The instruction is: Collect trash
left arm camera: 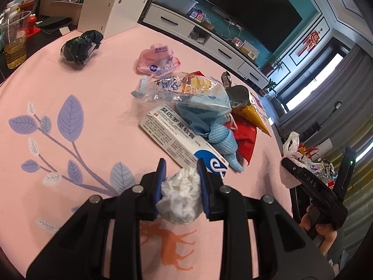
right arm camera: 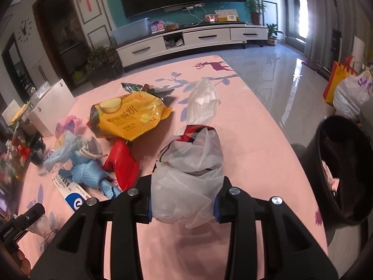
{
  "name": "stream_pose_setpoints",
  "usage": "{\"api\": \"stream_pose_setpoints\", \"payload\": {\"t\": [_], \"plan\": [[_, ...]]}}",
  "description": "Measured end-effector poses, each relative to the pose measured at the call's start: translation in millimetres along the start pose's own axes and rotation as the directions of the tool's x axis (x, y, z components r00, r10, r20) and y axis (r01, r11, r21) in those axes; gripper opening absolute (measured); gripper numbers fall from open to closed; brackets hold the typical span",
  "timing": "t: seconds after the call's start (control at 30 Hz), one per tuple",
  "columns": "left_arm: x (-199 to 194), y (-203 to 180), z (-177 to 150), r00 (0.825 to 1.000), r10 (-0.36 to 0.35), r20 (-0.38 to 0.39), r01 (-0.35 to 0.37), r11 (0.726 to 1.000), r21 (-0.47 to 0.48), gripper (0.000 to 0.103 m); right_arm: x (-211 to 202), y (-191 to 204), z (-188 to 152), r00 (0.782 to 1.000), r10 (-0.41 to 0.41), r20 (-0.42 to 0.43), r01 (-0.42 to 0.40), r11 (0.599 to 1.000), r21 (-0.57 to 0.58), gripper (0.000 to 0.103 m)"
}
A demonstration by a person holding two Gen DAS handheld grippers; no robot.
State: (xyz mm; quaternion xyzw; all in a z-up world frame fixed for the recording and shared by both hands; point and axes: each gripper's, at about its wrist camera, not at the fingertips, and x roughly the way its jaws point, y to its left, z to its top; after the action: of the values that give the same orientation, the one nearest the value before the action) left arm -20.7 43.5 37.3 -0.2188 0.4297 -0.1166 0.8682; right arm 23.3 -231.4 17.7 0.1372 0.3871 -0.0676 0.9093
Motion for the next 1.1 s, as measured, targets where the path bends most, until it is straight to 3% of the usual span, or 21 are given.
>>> {"api": "stream_pose_setpoints", "payload": {"t": [0.37,1.1], "plan": [[3,-1,-3,1.000,-0.019,-0.009,0.019,1.000,-0.002,0.028,-9,13,-4,0.999,0.052,0.004,-0.052,0.998,-0.033,0.037],[1,-5,-5,1.000,-0.022,0.006,0.022,1.000,0.011,0.029,-23,29,-8,0.997,0.072,0.031,-0.069,0.993,-0.092,0.037]]}}
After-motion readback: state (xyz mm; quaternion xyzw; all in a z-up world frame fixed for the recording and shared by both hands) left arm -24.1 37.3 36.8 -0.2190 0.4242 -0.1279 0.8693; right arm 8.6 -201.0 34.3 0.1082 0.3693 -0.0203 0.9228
